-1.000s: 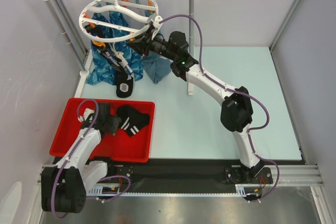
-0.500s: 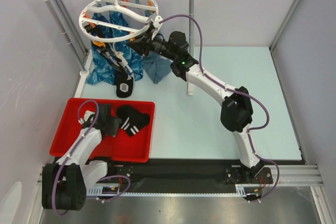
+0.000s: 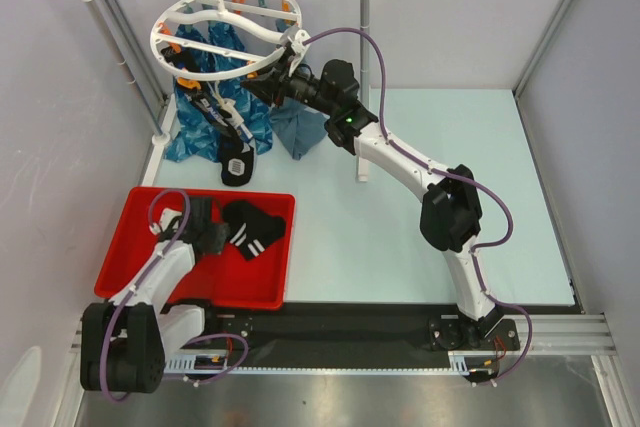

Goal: Clip the socks to the hanger
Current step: Pick up the sock from the bin.

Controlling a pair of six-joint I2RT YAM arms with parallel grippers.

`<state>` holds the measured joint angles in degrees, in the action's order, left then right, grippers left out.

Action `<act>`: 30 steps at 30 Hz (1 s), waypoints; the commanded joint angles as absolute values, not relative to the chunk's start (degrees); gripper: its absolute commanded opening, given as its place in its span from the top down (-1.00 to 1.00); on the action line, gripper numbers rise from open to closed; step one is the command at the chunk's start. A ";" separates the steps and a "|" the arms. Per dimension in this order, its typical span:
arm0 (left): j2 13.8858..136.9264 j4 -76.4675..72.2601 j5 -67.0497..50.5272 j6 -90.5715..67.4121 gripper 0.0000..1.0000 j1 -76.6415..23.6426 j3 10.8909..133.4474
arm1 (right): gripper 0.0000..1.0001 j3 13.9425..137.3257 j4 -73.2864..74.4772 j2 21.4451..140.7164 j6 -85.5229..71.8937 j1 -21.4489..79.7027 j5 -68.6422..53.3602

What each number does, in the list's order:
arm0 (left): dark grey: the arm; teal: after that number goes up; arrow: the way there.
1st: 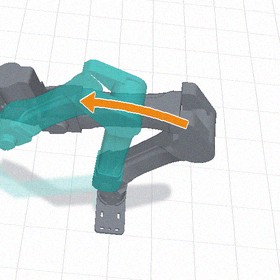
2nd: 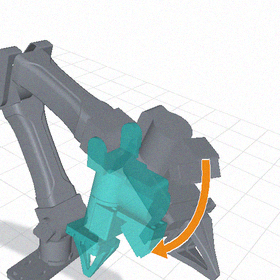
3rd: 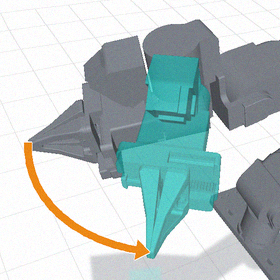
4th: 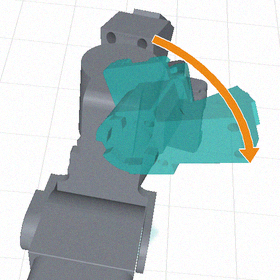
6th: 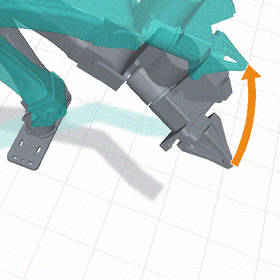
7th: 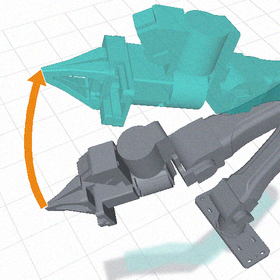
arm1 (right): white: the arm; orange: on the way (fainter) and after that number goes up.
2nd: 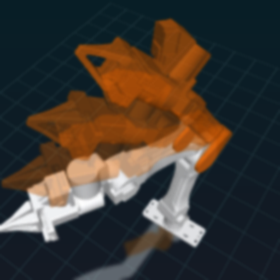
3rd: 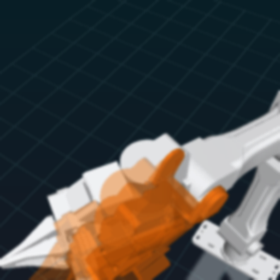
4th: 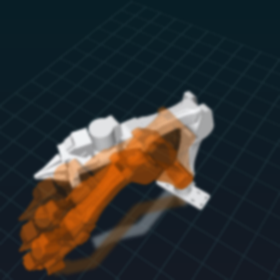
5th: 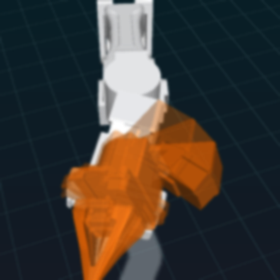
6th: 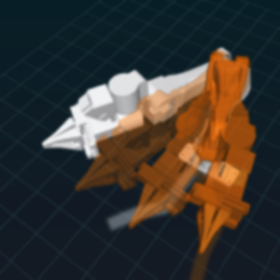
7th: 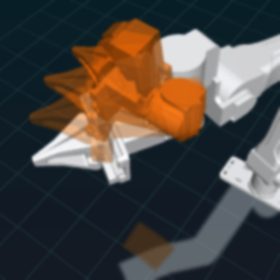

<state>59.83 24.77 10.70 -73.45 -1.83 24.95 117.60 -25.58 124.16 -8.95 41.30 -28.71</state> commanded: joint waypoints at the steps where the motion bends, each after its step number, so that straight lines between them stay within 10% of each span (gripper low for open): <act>1: 58.28 23.64 14.23 -72.34 0.48 -1.23 24.78 | 1.00 118.39 -26.02 122.43 -8.26 42.01 -29.36; 5: 55.03 24.52 15.64 -68.75 1.00 -1.23 25.92 | 1.00 118.30 -26.19 122.17 -8.44 42.10 -29.44; 19: 35.34 7.06 -5.61 -38.35 1.00 -1.32 34.09 | 1.00 118.04 -25.31 121.47 -7.82 42.27 -29.71; 30: 48.75 -0.44 -28.73 -26.72 1.00 -1.76 57.90 | 1.00 119.18 -24.53 121.38 -7.38 42.98 -29.71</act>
